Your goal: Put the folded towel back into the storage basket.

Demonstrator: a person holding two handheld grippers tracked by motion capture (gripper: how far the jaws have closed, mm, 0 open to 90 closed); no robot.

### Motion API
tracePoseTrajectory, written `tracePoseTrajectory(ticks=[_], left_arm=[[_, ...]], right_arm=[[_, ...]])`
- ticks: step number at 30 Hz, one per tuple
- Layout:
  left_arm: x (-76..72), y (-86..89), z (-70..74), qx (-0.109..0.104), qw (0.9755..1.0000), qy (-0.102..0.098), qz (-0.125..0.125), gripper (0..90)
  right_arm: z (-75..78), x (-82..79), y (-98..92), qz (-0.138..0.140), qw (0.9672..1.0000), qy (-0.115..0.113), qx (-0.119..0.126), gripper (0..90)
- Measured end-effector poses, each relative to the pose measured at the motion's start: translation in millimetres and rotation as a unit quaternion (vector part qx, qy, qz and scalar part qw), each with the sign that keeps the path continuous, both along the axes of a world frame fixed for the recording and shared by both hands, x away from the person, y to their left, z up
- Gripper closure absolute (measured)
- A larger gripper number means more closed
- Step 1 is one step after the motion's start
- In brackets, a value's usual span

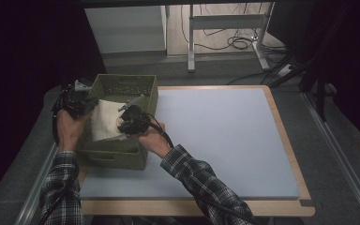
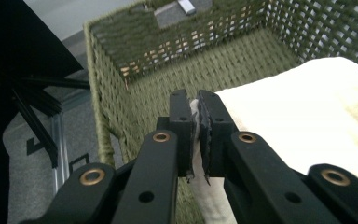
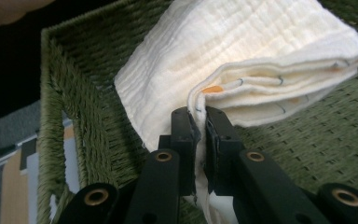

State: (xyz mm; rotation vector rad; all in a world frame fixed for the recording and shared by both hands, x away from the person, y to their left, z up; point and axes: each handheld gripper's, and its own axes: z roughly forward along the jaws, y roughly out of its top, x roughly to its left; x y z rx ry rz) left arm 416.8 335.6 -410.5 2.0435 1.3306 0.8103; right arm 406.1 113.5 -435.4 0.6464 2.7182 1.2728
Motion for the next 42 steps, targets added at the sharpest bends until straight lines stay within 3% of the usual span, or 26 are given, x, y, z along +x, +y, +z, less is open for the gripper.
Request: tracePoseTrajectory(ticks=[9, 13, 24, 28, 29, 37, 42], left_arm=[[10.9, -4.9, -14.6, 0.001, 0.9997, 0.021, -0.016, 84.8], [17.9, -16.0, -20.9, 0.018, 0.9989, 0.034, -0.028, 84.6], [24.5, -16.5, -34.1, 0.023, 0.9973, 0.065, -0.026, 82.1], [25.3, -18.5, -36.1, 0.017, 0.9976, 0.061, -0.026, 69.3], [25.6, -19.1, -36.0, 0.015, 0.9978, 0.060, -0.026, 67.1], [24.0, -21.6, -31.9, 0.008, 0.9986, 0.046, -0.023, 60.4], [23.6, -22.0, -33.4, 0.001, 0.9991, 0.040, -0.015, 49.9]], right_arm=[[-10.6, 0.2, 13.5, 0.006, 0.9995, -0.005, -0.030, 82.8], [-11.2, -0.7, 16.1, 0.008, 0.9989, -0.015, -0.044, 82.7], [-13.7, -0.1, 22.4, 0.010, 0.9969, -0.025, -0.075, 78.9], [-12.8, -1.0, 21.9, 0.011, 0.9969, -0.031, -0.071, 71.6], [-11.6, 0.5, 19.5, 0.004, 0.9969, -0.042, -0.067, 70.4], [-3.9, 5.7, 8.6, -0.008, 0.9979, -0.045, -0.047, 68.9], [0.2, 3.9, 1.4, -0.008, 0.9982, -0.045, -0.038, 64.6]])
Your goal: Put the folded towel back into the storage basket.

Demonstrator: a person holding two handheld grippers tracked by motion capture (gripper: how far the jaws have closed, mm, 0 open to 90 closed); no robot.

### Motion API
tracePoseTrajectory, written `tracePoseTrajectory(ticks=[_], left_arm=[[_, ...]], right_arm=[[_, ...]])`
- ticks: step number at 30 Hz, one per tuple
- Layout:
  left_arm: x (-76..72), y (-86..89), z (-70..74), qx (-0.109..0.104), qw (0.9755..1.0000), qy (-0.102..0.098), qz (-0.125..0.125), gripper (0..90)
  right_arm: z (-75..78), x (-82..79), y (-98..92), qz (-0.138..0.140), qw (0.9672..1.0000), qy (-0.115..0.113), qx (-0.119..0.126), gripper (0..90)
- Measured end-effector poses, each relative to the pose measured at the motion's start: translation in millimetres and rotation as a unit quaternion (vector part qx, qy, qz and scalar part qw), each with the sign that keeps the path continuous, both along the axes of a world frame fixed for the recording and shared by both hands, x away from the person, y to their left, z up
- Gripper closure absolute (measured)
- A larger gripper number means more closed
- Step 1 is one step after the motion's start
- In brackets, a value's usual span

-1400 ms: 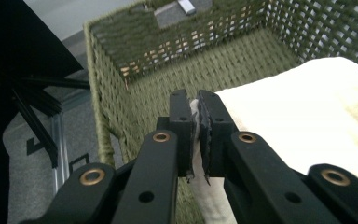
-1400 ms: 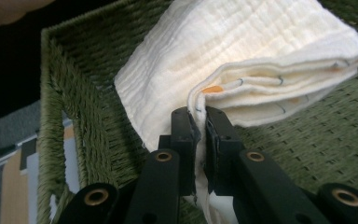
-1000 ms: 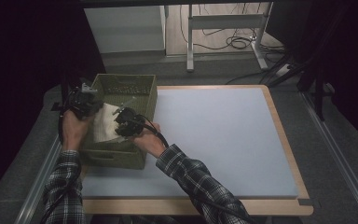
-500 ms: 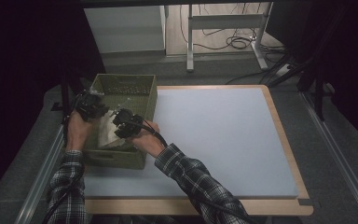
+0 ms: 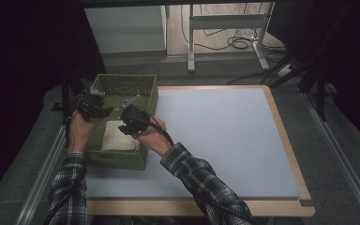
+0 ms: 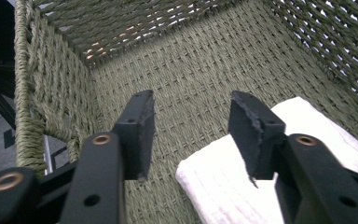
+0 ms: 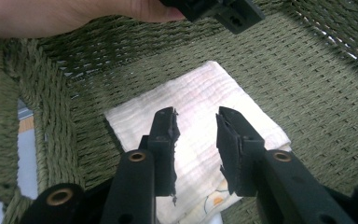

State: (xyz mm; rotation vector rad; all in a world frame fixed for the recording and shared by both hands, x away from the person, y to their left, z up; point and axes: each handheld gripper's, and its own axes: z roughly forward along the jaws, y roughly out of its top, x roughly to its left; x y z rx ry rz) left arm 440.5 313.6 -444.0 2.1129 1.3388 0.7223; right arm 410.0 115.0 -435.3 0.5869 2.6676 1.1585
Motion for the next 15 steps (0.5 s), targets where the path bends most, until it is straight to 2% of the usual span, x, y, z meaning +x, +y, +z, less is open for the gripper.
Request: tracePoseTrajectory(ticks=[4, 9, 12, 15], left_arm=[[-0.7, 0.1, -0.6, -0.010, 0.9999, -0.004, 0.005, 42.5], [-1.7, 0.1, 0.4, -0.034, 0.9993, -0.012, 0.005, 32.7], [-2.1, -0.4, 0.9, -0.042, 0.9990, -0.013, 0.002, 29.6], [-2.4, -2.9, 1.5, -0.048, 0.9988, -0.013, -0.001, 24.9]], right_arm=[[1.7, -0.8, -4.4, 0.002, 1.0000, -0.002, 0.004, 60.7], [6.3, -2.9, -15.9, 0.001, 0.9999, -0.005, 0.014, 50.2], [8.3, -3.7, -19.8, 0.002, 0.9998, -0.007, 0.018, 46.4], [10.7, -4.5, -29.0, 0.001, 0.9997, -0.011, 0.023, 38.6]])
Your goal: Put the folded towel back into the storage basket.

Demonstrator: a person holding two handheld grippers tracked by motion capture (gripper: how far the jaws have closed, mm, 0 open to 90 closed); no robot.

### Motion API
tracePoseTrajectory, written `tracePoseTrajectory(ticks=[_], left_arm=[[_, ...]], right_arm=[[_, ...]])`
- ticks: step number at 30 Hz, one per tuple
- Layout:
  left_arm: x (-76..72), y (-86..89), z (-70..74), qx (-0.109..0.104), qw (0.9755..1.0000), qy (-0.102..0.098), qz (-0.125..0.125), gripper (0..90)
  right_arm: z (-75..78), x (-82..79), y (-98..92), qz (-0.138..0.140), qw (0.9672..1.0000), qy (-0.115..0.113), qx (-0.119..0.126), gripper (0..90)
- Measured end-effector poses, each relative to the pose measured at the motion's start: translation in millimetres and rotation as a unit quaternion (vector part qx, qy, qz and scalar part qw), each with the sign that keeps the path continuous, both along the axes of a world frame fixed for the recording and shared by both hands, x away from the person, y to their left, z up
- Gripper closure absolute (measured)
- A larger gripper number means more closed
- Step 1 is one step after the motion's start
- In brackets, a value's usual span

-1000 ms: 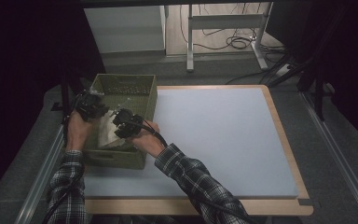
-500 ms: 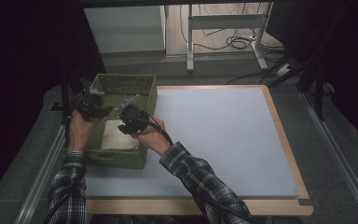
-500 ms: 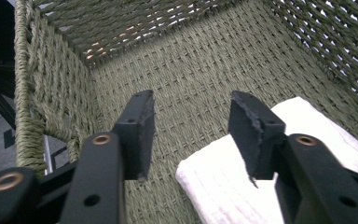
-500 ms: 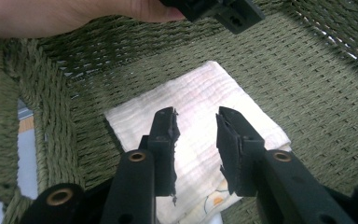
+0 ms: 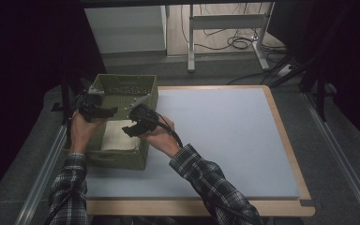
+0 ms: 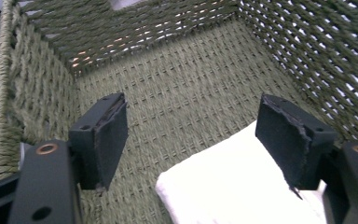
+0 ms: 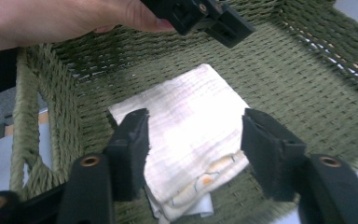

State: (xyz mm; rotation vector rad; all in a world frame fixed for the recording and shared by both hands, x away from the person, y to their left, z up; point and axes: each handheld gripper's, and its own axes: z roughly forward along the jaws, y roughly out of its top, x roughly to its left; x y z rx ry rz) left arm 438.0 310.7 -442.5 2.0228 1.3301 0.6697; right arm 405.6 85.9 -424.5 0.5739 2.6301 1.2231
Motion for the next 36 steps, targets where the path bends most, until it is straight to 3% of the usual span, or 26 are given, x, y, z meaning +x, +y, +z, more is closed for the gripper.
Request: tracePoseTrajectory(ticks=[4, 7, 16, 27, 36], left_arm=[[-0.5, -2.9, 2.4, -0.019, 0.9998, -0.001, -0.004, 20.4], [0.1, -6.6, 5.0, -0.046, 0.9989, -0.002, -0.008, 17.1], [0.6, -24.1, 9.1, -0.074, 0.9968, 0.000, -0.029, 11.3], [-4.4, -41.6, 18.8, -0.093, 0.9939, 0.001, -0.058, 4.5], [-8.0, -67.8, 27.2, -0.080, 0.9940, 0.003, -0.074, 0.6]], right_arm=[[0.4, 0.3, -8.7, -0.001, 1.0000, -0.004, 0.003, 34.2], [0.6, 2.1, -21.4, -0.008, 0.9999, 0.000, 0.015, 29.9], [-0.3, 1.2, -51.1, -0.001, 0.9996, 0.007, 0.026, 22.1], [-6.1, -2.5, -89.6, -0.007, 0.9994, 0.009, 0.031, 13.4], [-14.1, -5.0, -126.6, -0.012, 0.9992, 0.020, 0.031, 7.3]])
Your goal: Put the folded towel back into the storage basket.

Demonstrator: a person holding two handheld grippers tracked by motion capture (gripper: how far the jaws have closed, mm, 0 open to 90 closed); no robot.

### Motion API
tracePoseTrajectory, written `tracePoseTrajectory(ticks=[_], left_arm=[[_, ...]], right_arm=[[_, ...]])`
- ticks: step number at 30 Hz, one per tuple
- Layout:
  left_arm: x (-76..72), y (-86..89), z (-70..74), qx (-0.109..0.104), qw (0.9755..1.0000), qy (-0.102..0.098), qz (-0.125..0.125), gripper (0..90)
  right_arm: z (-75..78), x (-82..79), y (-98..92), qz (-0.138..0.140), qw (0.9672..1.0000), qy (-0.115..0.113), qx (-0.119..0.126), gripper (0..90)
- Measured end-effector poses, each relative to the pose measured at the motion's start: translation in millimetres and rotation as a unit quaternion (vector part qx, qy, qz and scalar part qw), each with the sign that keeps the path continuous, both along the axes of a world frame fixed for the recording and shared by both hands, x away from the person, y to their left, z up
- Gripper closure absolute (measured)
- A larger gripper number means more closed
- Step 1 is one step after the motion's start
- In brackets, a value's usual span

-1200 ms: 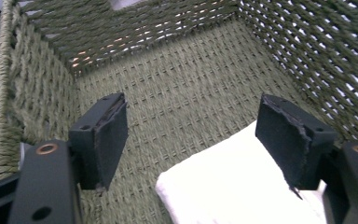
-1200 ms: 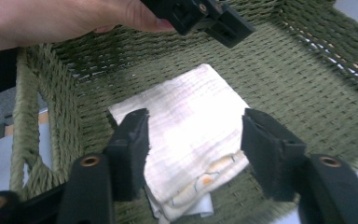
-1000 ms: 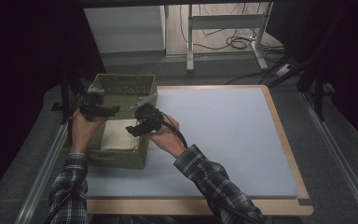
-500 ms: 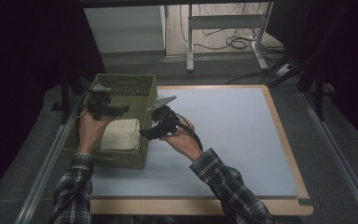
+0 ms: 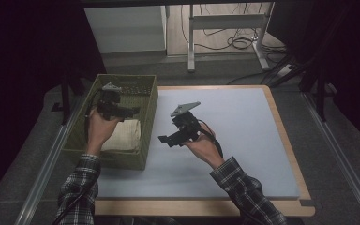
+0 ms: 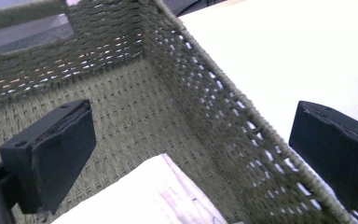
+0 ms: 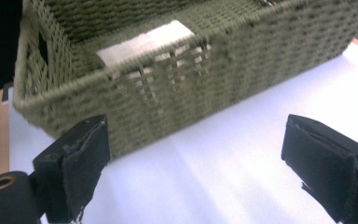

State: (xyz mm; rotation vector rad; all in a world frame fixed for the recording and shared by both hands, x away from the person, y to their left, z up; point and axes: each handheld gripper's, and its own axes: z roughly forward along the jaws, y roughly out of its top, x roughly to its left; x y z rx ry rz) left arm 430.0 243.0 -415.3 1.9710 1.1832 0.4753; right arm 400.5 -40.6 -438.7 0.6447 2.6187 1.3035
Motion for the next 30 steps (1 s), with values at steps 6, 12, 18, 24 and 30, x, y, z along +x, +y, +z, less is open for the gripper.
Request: tracePoseTrajectory(ticks=[6, 12, 18, 24, 30], left_arm=[[-4.9, -17.8, 0.6, 0.008, 0.9999, -0.002, -0.011, 0.0], [-8.2, -31.9, -0.2, 0.013, 0.9998, -0.003, -0.017, 0.0], [-10.4, -54.9, -0.6, 0.012, 0.9992, -0.002, -0.038, 0.0], [-12.4, -75.2, 0.0, 0.010, 0.9986, -0.007, -0.052, 0.0], [-14.7, -95.1, -2.8, -0.002, 0.9978, -0.010, -0.065, 0.0]], right_arm=[[-8.4, -3.7, -21.7, -0.005, 0.9999, 0.001, -0.016, 5.5], [-14.5, -6.8, -41.1, -0.014, 0.9996, 0.005, -0.025, 5.3], [-22.2, -9.5, -70.0, -0.027, 0.9992, 0.019, -0.023, 5.3], [-24.9, -13.3, -93.4, -0.042, 0.9987, 0.018, -0.024, 5.3], [-29.3, -17.2, -117.1, -0.059, 0.9979, 0.015, -0.022, 5.3]])
